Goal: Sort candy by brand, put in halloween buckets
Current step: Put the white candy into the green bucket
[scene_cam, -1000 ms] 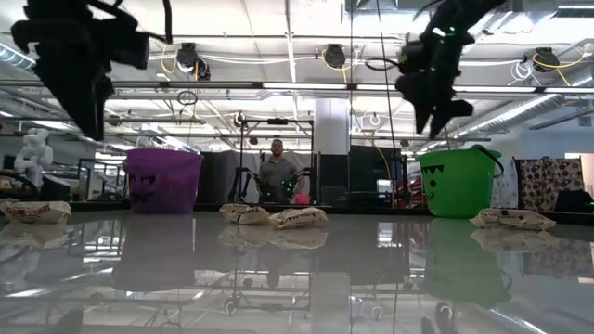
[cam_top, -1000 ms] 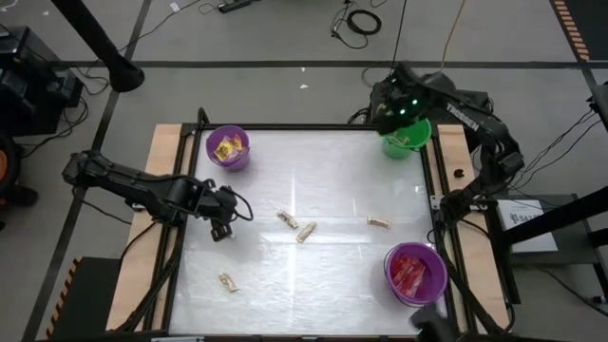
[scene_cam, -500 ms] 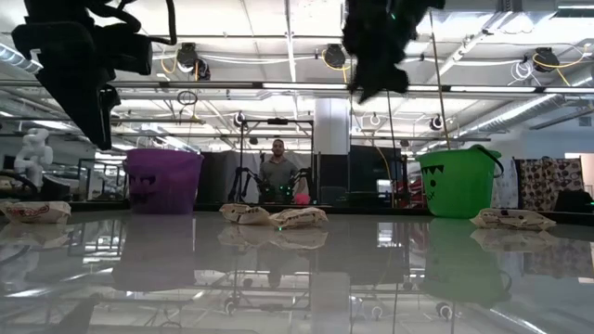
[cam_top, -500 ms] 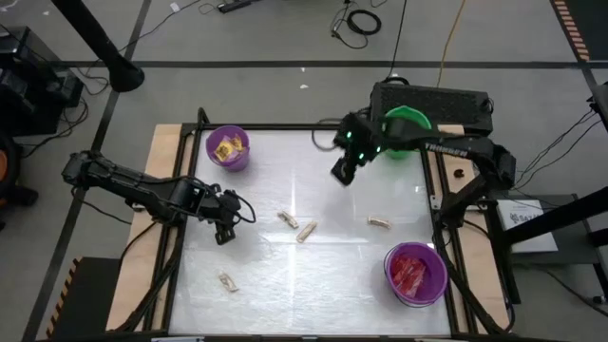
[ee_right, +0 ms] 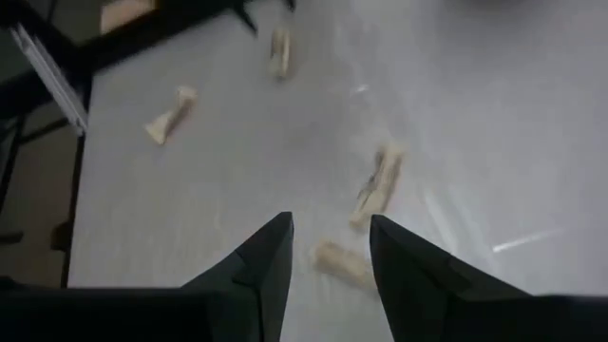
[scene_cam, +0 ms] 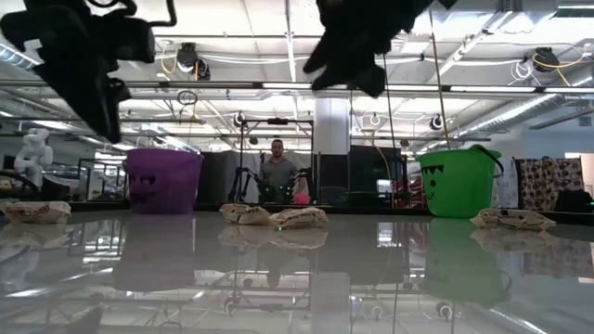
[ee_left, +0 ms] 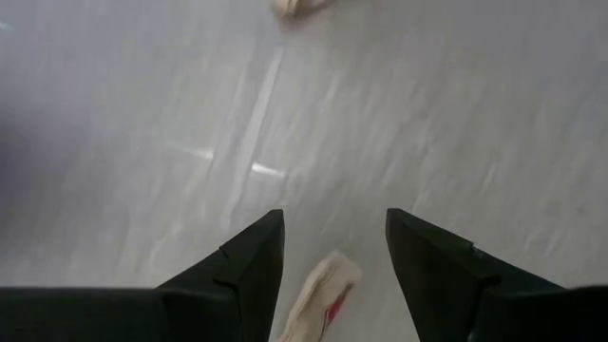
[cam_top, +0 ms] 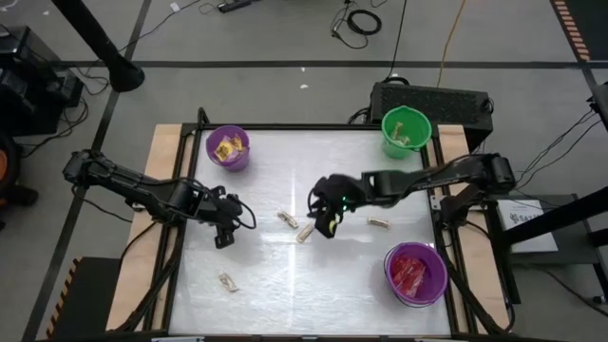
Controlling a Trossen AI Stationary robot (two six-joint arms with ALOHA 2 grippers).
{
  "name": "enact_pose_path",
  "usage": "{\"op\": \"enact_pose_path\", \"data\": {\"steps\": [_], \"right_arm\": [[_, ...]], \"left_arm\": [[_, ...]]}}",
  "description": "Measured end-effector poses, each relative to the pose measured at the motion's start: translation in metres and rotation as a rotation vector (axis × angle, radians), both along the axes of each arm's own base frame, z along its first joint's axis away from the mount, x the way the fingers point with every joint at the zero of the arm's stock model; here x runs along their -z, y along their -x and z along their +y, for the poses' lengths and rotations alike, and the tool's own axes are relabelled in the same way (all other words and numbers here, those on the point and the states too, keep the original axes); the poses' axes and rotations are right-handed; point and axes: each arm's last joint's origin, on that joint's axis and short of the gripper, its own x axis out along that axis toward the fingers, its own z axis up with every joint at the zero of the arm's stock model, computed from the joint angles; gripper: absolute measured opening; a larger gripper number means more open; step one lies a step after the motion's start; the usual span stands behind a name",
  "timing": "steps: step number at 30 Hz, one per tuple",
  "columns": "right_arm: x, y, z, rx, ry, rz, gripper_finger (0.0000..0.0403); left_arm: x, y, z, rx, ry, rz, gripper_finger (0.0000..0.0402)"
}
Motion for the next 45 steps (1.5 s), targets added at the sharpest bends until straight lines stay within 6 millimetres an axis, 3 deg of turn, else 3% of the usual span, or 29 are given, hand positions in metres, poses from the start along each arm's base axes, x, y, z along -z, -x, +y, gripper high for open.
{"op": "enact_pose_path", "data": {"steps": [7, 13, 15, 19, 21, 28, 32, 45], "right_arm": [[0.039, -0.018, 0.019, -0.049, 0.005, 0.064, 0.0134], [0.074, -0.034, 0.021, 0.001, 0.047, 0.108, 0.013], [0.097, -0.039, 0.023, 0.006, 0.057, 0.165, 0.0123], [0.166, -0.054, 0.029, -0.069, -0.012, 0.285, 0.0103], [0.183, -0.057, 0.034, -0.093, -0.094, 0.315, 0.0095], [0.184, -0.054, 0.046, -0.048, -0.015, 0.305, 0.0055], [0.164, -0.049, 0.042, -0.047, 0.038, 0.292, 0.0022], [0.088, -0.016, 0.018, 0.071, 0.19, 0.325, 0.0003]], "left_arm": [[-0.007, -0.013, -0.003, 0.069, 0.002, -0.146, 0.0191], [-0.008, -0.015, -0.004, 0.087, 0.005, -0.174, 0.0191], [-0.009, -0.015, -0.004, 0.088, 0.014, -0.175, 0.0191], [-0.009, -0.015, -0.004, 0.086, 0.014, -0.175, 0.0191], [-0.009, -0.015, -0.004, 0.062, 0.029, -0.174, 0.0191], [-0.009, -0.015, -0.005, 0.026, 0.057, -0.173, 0.0191], [-0.009, -0.015, -0.005, 0.023, 0.059, -0.173, 0.0191], [-0.016, -0.026, 0.0, 0.026, 0.064, -0.305, 0.0191]]}}
